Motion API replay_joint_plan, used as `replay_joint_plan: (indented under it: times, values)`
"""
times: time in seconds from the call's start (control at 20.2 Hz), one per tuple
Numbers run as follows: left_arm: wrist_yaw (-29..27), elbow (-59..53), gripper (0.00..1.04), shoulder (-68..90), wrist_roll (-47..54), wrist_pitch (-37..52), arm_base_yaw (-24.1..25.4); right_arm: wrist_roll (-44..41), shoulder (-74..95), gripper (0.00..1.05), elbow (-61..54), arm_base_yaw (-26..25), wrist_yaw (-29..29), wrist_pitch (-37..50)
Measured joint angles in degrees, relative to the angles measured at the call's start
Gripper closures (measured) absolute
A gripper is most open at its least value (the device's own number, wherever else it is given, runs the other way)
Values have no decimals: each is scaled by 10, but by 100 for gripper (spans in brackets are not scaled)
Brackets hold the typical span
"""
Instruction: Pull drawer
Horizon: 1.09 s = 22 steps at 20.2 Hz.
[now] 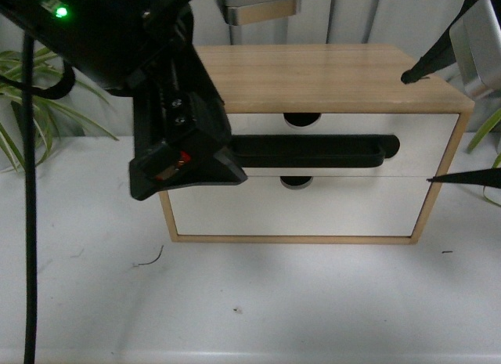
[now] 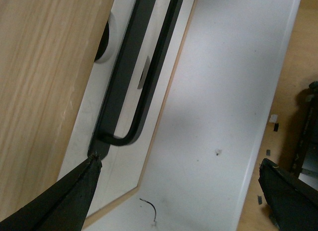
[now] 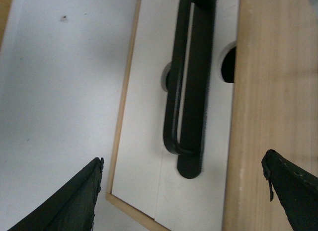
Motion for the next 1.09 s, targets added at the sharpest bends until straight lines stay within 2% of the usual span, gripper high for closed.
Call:
replay_joint_plan:
  times: [0.55,1.09]
  values:
    - [9,39,7,73,12,19,-33,-30,68,6,16,33,42,5]
    - [13,40,7,107,-4,60,-38,-34,124,6,66,52,50,30]
